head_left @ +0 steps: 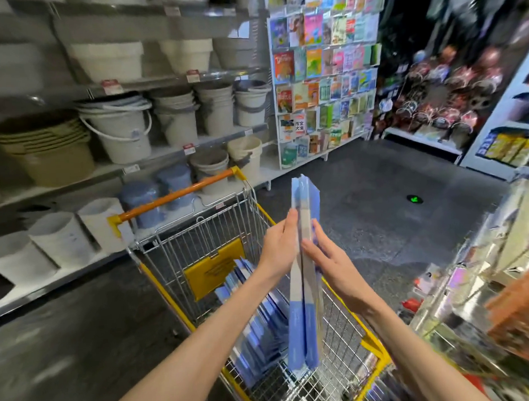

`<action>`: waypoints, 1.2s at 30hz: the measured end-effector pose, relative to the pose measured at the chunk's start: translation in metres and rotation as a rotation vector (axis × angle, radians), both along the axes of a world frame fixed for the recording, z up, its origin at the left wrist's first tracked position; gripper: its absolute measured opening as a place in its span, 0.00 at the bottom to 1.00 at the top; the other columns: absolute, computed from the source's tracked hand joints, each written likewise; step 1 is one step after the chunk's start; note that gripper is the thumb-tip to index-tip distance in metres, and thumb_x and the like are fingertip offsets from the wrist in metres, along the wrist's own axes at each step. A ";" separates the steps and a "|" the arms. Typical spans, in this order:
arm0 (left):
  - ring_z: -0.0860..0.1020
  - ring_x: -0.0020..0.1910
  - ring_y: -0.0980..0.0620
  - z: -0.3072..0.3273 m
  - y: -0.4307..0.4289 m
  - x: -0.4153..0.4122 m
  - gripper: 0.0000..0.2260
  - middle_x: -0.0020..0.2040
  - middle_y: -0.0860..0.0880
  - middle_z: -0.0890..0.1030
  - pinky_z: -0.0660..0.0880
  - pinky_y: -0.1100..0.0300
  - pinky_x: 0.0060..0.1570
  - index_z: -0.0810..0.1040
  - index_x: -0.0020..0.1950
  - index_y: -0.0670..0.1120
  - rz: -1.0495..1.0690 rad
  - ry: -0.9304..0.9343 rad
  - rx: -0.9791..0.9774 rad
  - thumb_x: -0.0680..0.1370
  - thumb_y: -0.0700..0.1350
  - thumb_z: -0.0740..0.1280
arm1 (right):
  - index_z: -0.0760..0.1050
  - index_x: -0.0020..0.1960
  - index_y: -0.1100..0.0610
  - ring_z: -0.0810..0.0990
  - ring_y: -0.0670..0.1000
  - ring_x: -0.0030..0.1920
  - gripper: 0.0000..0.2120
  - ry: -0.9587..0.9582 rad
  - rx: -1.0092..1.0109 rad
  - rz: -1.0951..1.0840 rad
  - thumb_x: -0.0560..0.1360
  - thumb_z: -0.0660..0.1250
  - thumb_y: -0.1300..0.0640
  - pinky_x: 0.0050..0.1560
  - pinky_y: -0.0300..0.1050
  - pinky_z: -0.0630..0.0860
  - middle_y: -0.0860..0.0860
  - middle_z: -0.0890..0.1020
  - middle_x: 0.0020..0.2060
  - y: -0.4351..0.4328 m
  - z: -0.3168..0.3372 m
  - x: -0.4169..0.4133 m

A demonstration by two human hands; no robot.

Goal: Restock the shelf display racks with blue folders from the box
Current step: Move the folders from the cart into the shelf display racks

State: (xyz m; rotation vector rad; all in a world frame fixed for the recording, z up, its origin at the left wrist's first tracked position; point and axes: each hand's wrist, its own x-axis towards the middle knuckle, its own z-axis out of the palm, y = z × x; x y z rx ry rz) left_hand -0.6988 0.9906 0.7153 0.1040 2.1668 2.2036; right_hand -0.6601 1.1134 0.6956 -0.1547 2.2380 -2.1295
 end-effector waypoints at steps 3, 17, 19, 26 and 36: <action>0.78 0.41 0.52 0.001 0.001 -0.010 0.24 0.41 0.42 0.83 0.75 0.53 0.45 0.83 0.49 0.35 -0.068 0.029 -0.003 0.86 0.54 0.57 | 0.58 0.79 0.42 0.63 0.41 0.76 0.35 -0.008 0.013 -0.013 0.76 0.65 0.35 0.77 0.58 0.60 0.37 0.63 0.76 0.005 0.004 -0.004; 0.81 0.42 0.49 0.008 0.005 -0.040 0.24 0.42 0.44 0.83 0.79 0.51 0.46 0.83 0.56 0.38 -0.314 -0.068 0.084 0.86 0.55 0.55 | 0.62 0.77 0.41 0.71 0.43 0.71 0.22 -0.038 0.004 -0.089 0.84 0.58 0.49 0.67 0.50 0.74 0.38 0.70 0.73 0.022 0.011 -0.025; 0.80 0.40 0.49 0.008 0.004 -0.044 0.24 0.40 0.45 0.82 0.78 0.54 0.43 0.82 0.55 0.39 -0.335 -0.076 0.076 0.86 0.56 0.56 | 0.62 0.77 0.39 0.70 0.46 0.73 0.23 -0.057 0.014 -0.095 0.84 0.59 0.47 0.72 0.62 0.66 0.39 0.69 0.74 0.023 0.010 -0.028; 0.84 0.45 0.48 0.011 -0.001 -0.051 0.21 0.50 0.39 0.86 0.80 0.61 0.42 0.83 0.58 0.41 -0.416 -0.088 0.112 0.85 0.55 0.57 | 0.60 0.78 0.43 0.70 0.46 0.73 0.26 -0.059 0.008 -0.105 0.82 0.63 0.48 0.73 0.64 0.64 0.42 0.72 0.73 0.021 0.012 -0.029; 0.83 0.47 0.48 0.009 -0.004 -0.055 0.20 0.55 0.37 0.84 0.80 0.62 0.45 0.82 0.61 0.40 -0.503 -0.109 0.132 0.84 0.53 0.60 | 0.64 0.77 0.45 0.73 0.49 0.71 0.28 -0.071 -0.055 -0.148 0.79 0.67 0.53 0.72 0.67 0.65 0.44 0.76 0.70 0.022 0.013 -0.023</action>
